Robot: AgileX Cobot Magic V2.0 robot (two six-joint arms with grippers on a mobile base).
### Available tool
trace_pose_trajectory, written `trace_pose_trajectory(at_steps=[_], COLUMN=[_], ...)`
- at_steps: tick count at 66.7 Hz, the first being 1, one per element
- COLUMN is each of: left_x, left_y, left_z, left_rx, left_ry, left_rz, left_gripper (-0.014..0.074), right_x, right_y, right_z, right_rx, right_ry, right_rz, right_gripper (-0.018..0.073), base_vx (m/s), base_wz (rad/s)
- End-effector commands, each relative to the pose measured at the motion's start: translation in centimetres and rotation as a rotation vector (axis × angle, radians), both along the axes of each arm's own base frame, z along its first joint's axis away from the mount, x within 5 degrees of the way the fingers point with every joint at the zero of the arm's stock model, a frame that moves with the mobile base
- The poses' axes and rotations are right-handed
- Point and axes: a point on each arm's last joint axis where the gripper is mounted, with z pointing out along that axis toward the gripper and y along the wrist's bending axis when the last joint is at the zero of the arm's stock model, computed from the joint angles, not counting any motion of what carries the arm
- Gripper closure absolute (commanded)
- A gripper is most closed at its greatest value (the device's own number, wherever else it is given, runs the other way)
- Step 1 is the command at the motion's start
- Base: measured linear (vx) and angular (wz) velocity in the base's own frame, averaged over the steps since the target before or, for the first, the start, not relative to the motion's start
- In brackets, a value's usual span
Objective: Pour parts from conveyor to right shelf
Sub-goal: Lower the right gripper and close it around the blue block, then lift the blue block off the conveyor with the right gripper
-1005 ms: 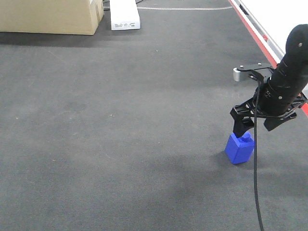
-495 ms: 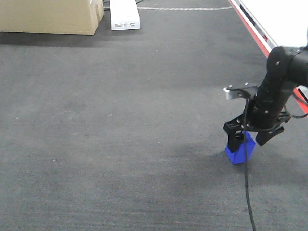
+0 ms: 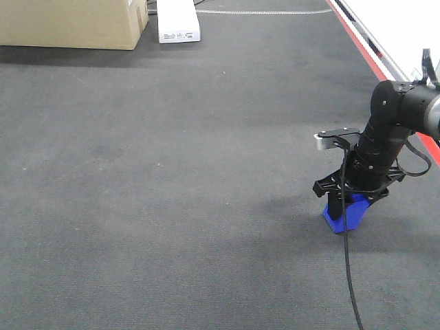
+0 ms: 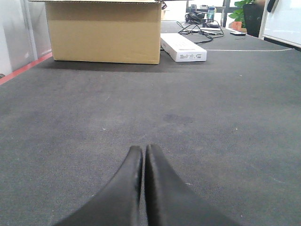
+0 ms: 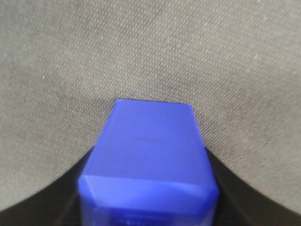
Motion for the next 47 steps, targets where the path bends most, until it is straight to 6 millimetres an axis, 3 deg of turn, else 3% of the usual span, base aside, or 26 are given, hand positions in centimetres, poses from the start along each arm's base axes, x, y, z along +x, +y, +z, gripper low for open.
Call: trace_pose_trajectory(at_steps=[1, 14, 27, 37, 47], left_x=[0.1, 0.1, 0.1, 0.1, 0.1], left_y=[0.0, 0.0, 0.0, 0.0, 0.0], left_z=[1.3, 1.3, 1.3, 1.3, 1.3], left_rx=[-0.013, -0.013, -0.013, -0.013, -0.013], left_ry=[-0.082, -0.082, -0.082, -0.082, -0.082], left_rz=[-0.005, -0.005, -0.005, -0.005, -0.005], left_gripper=[0.0602, 0.0602, 0.0602, 0.0602, 0.0602], right_x=[0.2, -0.1, -1.7, -5.3, -10.2], right_y=[-0.1, -0.1, -0.3, -0.7, -1.0], right_z=[2.7, 4.6, 9.3, 13.2, 15.0], right_rx=[0.008, 0.013, 0.033, 0.042, 0.059], right_ry=[-0.087, -0.108, -0.275, -0.533, -0.704], right_rz=[0.001, -0.042, -0.102, -0.114, -0.137], right_gripper=[0.0552, 0.0568, 0.0567, 0.0564, 0.0564], base_vx=[0.0, 0.0, 0.0, 0.0, 0.0], base_wz=[0.0, 0.0, 0.0, 0.0, 0.0])
